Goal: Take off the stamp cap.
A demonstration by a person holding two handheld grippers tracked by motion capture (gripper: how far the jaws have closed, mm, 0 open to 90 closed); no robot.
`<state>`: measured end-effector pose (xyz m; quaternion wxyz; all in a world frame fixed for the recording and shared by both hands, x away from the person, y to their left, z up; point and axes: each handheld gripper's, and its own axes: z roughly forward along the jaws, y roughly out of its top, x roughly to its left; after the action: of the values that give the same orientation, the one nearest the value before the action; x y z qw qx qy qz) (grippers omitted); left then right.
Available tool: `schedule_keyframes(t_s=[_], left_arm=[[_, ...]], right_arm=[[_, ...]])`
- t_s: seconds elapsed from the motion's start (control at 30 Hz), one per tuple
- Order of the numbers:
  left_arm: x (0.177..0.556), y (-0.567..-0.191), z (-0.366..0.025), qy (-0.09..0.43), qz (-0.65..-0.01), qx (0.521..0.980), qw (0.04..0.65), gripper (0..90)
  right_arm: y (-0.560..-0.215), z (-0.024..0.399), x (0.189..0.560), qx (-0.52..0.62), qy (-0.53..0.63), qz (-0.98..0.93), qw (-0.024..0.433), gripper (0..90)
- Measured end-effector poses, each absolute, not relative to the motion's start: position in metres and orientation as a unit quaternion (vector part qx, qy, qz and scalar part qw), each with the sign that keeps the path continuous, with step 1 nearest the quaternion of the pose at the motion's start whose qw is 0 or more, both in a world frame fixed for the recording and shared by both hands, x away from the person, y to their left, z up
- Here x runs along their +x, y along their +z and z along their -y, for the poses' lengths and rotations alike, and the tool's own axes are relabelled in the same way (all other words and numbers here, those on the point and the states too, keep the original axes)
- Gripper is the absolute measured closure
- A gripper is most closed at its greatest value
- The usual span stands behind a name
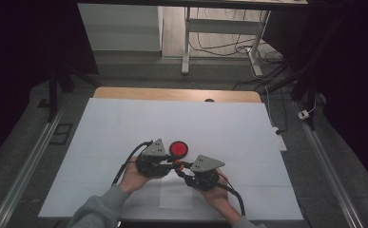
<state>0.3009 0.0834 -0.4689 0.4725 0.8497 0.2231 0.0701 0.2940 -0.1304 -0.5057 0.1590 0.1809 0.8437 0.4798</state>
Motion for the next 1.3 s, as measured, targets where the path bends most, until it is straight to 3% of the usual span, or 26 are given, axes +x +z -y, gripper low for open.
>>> schedule_keyframes(t_s=[1.3], left_arm=[[0.3009, -0.4692, -0.082, 0.065, -0.231, 0.852, 0.465, 72.7]], right_arm=[[-0.5083, 0.131, 0.2933, 0.175, 0.474, -0.847, 0.162, 64.9]])
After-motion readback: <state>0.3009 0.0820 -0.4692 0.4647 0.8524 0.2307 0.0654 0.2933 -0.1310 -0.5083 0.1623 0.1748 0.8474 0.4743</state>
